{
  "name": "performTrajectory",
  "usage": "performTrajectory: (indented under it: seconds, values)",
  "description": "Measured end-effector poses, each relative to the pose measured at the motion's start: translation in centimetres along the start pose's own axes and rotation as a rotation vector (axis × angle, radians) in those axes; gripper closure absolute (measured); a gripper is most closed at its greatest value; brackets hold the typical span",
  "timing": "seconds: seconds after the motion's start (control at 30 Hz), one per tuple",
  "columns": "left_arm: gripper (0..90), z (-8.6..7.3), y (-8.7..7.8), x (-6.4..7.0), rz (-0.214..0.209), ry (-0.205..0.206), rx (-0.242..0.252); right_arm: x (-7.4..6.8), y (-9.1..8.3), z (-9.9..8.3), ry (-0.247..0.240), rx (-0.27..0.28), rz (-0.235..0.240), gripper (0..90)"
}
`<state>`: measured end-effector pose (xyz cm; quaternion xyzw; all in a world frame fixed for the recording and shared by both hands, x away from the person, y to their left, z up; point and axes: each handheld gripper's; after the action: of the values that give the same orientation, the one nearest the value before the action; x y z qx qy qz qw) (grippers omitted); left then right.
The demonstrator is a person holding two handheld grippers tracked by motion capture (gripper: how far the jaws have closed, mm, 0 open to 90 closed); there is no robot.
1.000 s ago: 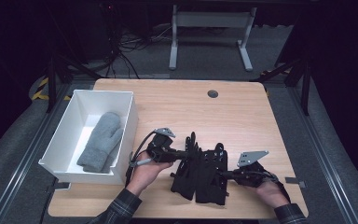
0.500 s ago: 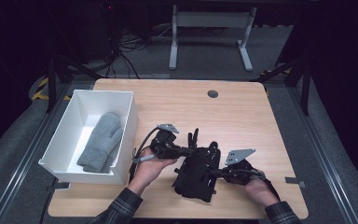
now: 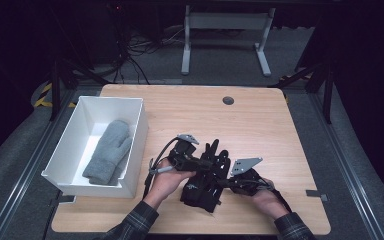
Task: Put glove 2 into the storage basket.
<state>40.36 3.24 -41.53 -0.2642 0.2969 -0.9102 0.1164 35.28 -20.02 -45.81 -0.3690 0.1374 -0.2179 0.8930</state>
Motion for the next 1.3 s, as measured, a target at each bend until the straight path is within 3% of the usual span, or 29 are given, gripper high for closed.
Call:
performTrajectory:
  seconds: [0.37, 0.63, 0.77, 0.87, 1.0, 1.17, 1.3]
  values:
    - [86.3, -0.3, 1.8, -0.1, 0.010, 0.006, -0.018, 0.0, 0.3, 0.3, -0.010, 0.008, -0.012, 90.0]
    - [85.3, 0.0, 1.8, 0.0, 0.010, 0.009, 0.021, 1.5, -1.5, -0.6, 0.037, 0.041, -0.062, 85.9]
    - [78.1, 0.2, 2.0, 0.2, -0.007, 0.004, 0.055, 1.9, -1.9, -0.9, 0.054, 0.039, -0.077, 84.5]
    - [77.7, 0.3, 1.8, 0.6, 0.005, 0.025, 0.045, 2.2, -2.2, -1.1, 0.053, 0.042, -0.096, 84.1]
    - [88.6, 0.0, 1.5, 1.1, 0.025, 0.054, 0.017, 2.7, -2.8, -1.5, 0.067, 0.043, -0.117, 82.9]
    - [89.5, -1.1, 2.4, 2.2, 0.034, 0.083, -0.042, 3.4, -3.7, -2.2, 0.085, 0.048, -0.153, 73.9]
    - [89.7, -2.0, 3.4, 2.9, 0.017, 0.089, -0.080, 3.8, -3.8, -2.5, 0.094, 0.038, -0.182, 63.2]
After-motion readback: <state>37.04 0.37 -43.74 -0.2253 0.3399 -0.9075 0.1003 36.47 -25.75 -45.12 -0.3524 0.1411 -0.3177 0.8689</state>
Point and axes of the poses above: each handheld gripper's, and its own axes: y roughly forward along the jaws, z roughly out of its top, x roughly to its right, and after that the axes turned 3 degrees about y, right-handed
